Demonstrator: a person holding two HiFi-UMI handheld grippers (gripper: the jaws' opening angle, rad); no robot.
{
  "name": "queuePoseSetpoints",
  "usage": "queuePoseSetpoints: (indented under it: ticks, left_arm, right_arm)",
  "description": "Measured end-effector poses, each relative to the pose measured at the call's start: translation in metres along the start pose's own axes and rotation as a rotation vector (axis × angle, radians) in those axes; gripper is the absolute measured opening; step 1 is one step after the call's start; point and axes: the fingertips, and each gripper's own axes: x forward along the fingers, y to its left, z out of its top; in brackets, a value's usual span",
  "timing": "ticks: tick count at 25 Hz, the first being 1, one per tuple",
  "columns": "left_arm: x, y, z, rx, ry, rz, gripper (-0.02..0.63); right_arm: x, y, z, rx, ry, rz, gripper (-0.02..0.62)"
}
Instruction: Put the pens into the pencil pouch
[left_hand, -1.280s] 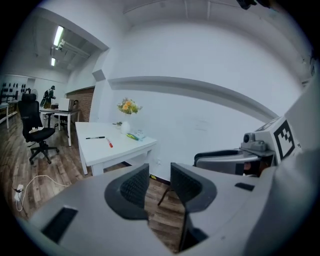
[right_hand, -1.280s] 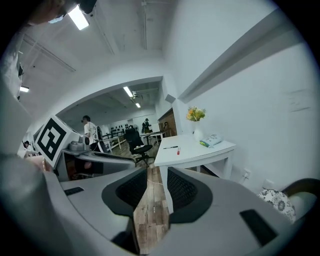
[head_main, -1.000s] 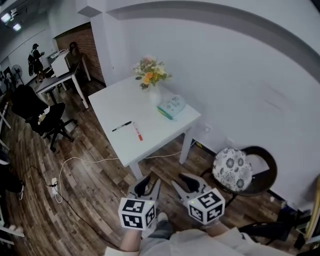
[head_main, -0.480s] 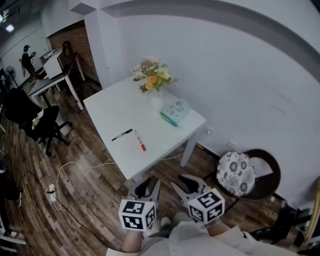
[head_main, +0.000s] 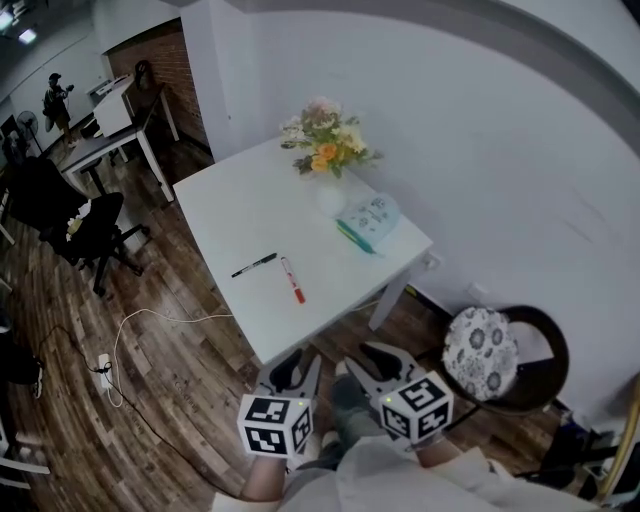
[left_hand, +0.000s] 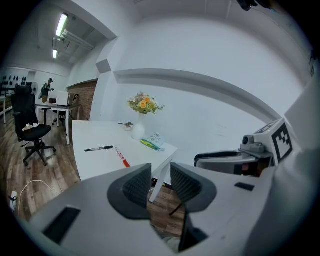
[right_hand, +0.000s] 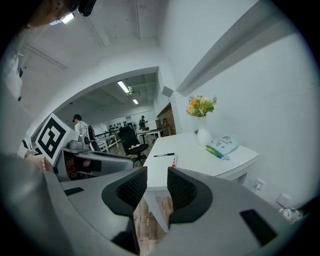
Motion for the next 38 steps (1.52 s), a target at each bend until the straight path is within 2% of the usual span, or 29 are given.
queuePoseSetpoints:
  ticks: [10,19,26,30,38]
  left_arm:
    - [0.056,0.041,0.034,-0.019,0.013,0.038,0.117]
    - [0.119,0.072,0.09,-0.018,0.0,0.077,0.117]
    - [0.163,0.084,0.117,-0.032,-0.006,0.106,0.117]
    - [0.179,0.089,0.123,-0.05,-0.006,0.132,0.117]
    - [0.187,0.097,0.111,-0.091,0.025,0.173,0.117]
  right_arm:
    - [0.056,-0.044,0.023,-0.01,0.028,0.039,0.12]
    - [0.114,-0.101,0.084,-0.048,0.009,0.086,0.12]
    - [0.15,-0.137,0.115,-0.091,0.003,0.149,0.12]
    - [0.166,-0.151,0.121,-0.103,0.028,0.19,0.12]
    - [0.178,-0.158,0.117,-0.111,0.054,0.244,0.12]
